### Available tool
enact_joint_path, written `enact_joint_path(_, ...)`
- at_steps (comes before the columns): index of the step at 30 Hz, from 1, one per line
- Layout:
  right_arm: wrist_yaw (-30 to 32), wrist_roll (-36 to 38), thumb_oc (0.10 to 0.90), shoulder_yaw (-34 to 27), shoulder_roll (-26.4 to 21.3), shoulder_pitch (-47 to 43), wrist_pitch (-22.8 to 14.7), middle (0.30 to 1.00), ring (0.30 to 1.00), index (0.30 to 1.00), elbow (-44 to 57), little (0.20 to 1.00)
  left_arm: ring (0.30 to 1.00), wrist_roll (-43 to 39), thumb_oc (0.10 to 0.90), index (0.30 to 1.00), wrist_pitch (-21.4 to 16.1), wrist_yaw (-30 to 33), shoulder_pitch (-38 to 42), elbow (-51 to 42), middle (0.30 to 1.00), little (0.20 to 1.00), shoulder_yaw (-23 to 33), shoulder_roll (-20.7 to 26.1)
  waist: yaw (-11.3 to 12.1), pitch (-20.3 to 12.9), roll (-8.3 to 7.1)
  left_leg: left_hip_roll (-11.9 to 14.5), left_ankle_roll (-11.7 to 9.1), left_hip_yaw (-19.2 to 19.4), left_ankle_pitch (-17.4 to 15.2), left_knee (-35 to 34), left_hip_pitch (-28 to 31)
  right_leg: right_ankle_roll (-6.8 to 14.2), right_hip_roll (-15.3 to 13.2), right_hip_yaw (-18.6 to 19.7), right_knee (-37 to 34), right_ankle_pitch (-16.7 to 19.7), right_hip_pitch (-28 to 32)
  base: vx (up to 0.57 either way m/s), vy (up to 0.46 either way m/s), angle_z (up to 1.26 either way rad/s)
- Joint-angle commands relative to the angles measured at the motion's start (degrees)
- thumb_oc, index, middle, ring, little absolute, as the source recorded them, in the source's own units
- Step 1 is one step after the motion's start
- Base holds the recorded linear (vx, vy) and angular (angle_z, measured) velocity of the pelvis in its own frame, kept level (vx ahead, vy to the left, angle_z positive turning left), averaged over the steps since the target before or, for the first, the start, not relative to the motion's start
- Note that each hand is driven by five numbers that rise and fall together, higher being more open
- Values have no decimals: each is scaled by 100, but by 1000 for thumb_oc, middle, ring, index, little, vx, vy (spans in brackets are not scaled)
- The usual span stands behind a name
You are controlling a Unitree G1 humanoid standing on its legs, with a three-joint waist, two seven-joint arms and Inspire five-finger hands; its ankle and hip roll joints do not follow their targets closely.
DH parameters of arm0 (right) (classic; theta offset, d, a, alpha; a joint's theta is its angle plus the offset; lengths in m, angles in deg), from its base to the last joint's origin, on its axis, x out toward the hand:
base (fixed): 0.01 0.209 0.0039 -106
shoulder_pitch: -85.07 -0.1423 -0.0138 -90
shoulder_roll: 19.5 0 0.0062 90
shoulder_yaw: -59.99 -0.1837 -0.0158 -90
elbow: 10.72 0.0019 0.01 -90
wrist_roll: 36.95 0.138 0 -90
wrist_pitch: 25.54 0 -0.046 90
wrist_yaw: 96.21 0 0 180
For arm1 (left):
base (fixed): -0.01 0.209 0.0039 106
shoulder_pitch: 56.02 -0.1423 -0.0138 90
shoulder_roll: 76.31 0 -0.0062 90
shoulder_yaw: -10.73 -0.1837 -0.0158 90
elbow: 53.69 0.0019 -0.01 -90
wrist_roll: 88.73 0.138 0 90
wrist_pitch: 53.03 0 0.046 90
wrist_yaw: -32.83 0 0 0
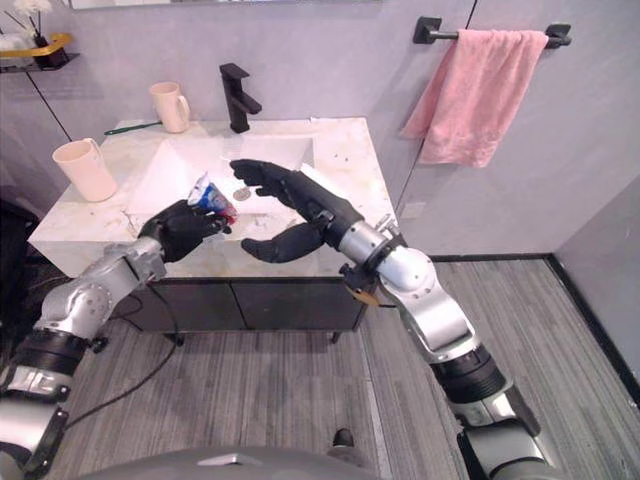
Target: Organize the bathroom.
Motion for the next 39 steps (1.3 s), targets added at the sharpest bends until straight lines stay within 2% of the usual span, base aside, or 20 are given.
enact_joint_path(1, 391, -1, 800, -39, 57, -654, -770, 900, 900, 900, 735, 900, 300, -186, 400, 300, -747, -152, 795, -508, 300, 300, 130, 122, 97, -366, -9, 92, 81, -18, -200, 14, 110, 298, -328, -96, 37, -753, 470, 10, 33, -1)
enact_joint_path(8, 592, 96, 800, 236, 201, -805, -644, 900, 900, 900, 732, 900, 300, -194, 400, 300, -682, -139, 824, -659, 300, 300, 22, 57, 195, -370, -20, 69, 83, -101, -192, 4, 84, 314, -363, -178, 39, -761, 506, 3, 3, 5)
enact_joint_path(16, 745, -41, 800, 445, 384, -953, -778, 900, 900, 900, 665, 900, 300, -247, 400, 300, -666, -62, 844, -727, 300, 300, -44, 7, 265, -375, -19, 56, 84, -165, -200, 11, 84, 309, -360, -203, 29, -770, 534, 1, -7, 3)
enact_joint_path(25, 979, -150, 800, 584, 526, -1223, -820, 900, 900, 900, 664, 900, 300, -247, 400, 300, -353, -178, 775, -674, 300, 300, -151, -92, 299, -374, 10, 55, 84, -167, -212, 34, 97, 295, -362, -216, 29, -778, 557, 2, 0, 1)
enact_joint_path(32, 1085, -84, 800, 650, 530, -1353, -683, 900, 900, 900, 649, 900, 300, -259, 400, 300, -357, -229, 745, -686, 300, 300, -193, -95, 332, -376, 3, 50, 84, -196, -200, 32, 97, 288, -365, -238, 35, -779, 572, 4, 1, 1)
enact_joint_path(33, 1089, -85, 765, 656, 529, -1358, -677, 848, 848, 848, 645, 848, 300, -254, 400, 300, -359, -233, 747, -685, 300, 300, -191, -96, 333, -374, 3, 50, 84, -199, -201, 32, 97, 287, -366, -240, 35, -780, 572, 0, 0, 0)
enact_joint_path(34, 1082, -84, 584, 663, 532, -1363, -656, 575, 575, 575, 632, 575, 300, -255, 400, 300, -363, -226, 745, -695, 300, 300, -186, -109, 338, -370, 0, 49, 86, -205, -202, 33, 98, 284, -366, -245, 38, -781, 574, 0, 0, 0)
enact_joint_path(36, 1090, -75, 486, 668, 533, -1365, -618, 429, 429, 429, 621, 429, 300, -261, 400, 300, -354, -219, 746, -709, 300, 300, -177, -113, 344, -371, 0, 48, 84, -213, -201, 29, 96, 285, -365, -251, 39, -783, 576, 0, 0, 0)
enact_joint_path(37, 1084, -53, 400, 662, 529, -1356, -610, 300, 300, 300, 611, 300, 300, -281, 400, 300, -352, -207, 743, -718, 300, 300, -177, -111, 347, -368, -5, 51, 83, -213, -201, 30, 98, 283, -365, -259, 39, -785, 582, 0, 0, 0)
enact_joint_path(39, 1083, -22, 400, 653, 527, -1340, -572, 300, 300, 300, 622, 300, 300, -287, 400, 300, -334, -191, 729, -747, 300, 300, -166, -124, 351, -364, -9, 50, 84, -222, -203, 30, 100, 279, -364, -263, 40, -790, 589, 0, 0, 0)
